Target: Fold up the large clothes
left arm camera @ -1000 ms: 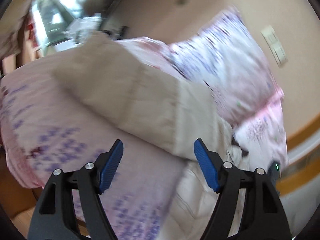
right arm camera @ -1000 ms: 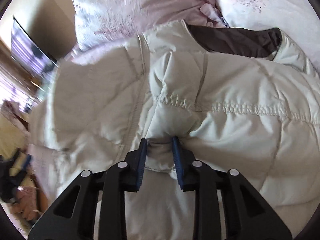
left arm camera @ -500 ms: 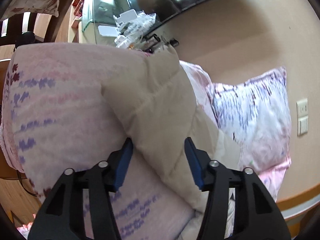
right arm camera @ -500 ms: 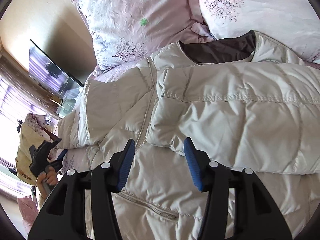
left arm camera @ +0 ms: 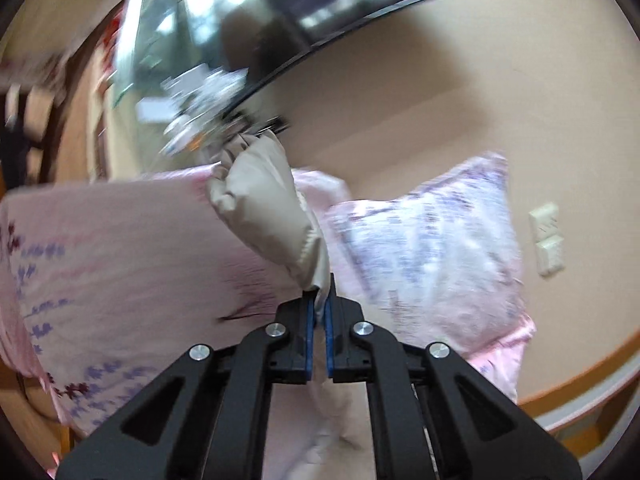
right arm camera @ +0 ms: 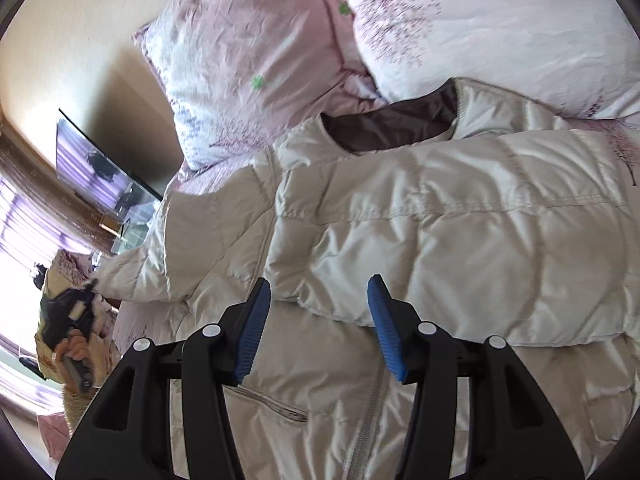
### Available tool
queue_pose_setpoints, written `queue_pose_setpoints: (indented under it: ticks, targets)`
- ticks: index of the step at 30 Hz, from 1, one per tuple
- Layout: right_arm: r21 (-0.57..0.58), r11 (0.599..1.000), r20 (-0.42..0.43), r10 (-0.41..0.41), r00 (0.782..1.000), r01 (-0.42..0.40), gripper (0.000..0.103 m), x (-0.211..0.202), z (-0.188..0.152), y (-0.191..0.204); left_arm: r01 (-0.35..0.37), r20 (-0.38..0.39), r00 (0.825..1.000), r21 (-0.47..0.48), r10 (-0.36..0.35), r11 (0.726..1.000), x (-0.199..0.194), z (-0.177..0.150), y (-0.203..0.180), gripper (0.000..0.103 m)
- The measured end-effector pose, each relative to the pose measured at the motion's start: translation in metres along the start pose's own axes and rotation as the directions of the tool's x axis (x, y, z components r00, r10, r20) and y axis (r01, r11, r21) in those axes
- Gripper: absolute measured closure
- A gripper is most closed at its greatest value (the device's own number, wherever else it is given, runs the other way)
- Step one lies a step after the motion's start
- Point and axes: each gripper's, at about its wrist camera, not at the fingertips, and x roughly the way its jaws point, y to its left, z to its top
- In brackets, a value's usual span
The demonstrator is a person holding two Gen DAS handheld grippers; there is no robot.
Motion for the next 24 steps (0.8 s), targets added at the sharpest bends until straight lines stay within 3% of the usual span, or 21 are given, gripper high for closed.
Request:
queue_pose_setpoints:
  ticks: [5,8,12,16,19,24]
  targets:
    - [0.045,0.999,0.042,-0.005,0.999,0.003,0.05,-0.016,0.001,-0.019,0.151,-0.022,0.989,0.177,-0.149,0.973,-0.01,-0.021,-0.085,0.099]
    - [0.076,0.997,0.068,-0.015,0.998,0.01,0.05,-0.026,0.001,-0.034,0.255,-0.099,0.967,0.277,-0.236,0.926,-0.003,-0.052,-0.137,0.099]
    - [0.113,0.993,0.093,-0.029,0.995,0.019,0.05,-0.038,-0.003,-0.046,0.399,-0.289,0.907,0.369,-0.304,0.839,0.025,-0.117,-0.199,0.098]
    - [0.139,0.99,0.114,-0.047,0.992,0.031,0.05,-0.049,-0.007,-0.057,0.487,-0.456,0.845,0.434,-0.281,0.758,0.057,-0.188,-0.235,0.098]
    - [0.163,0.986,0.128,-0.063,0.99,0.041,0.05,-0.056,-0.009,-0.066,0.526,-0.551,0.8,0.452,-0.239,0.721,0.077,-0.234,-0.25,0.098]
    - [0.205,0.977,0.147,-0.083,0.986,0.052,0.05,-0.06,-0.011,-0.083,0.517,-0.629,0.772,0.541,-0.089,0.663,0.111,-0.304,-0.264,0.098]
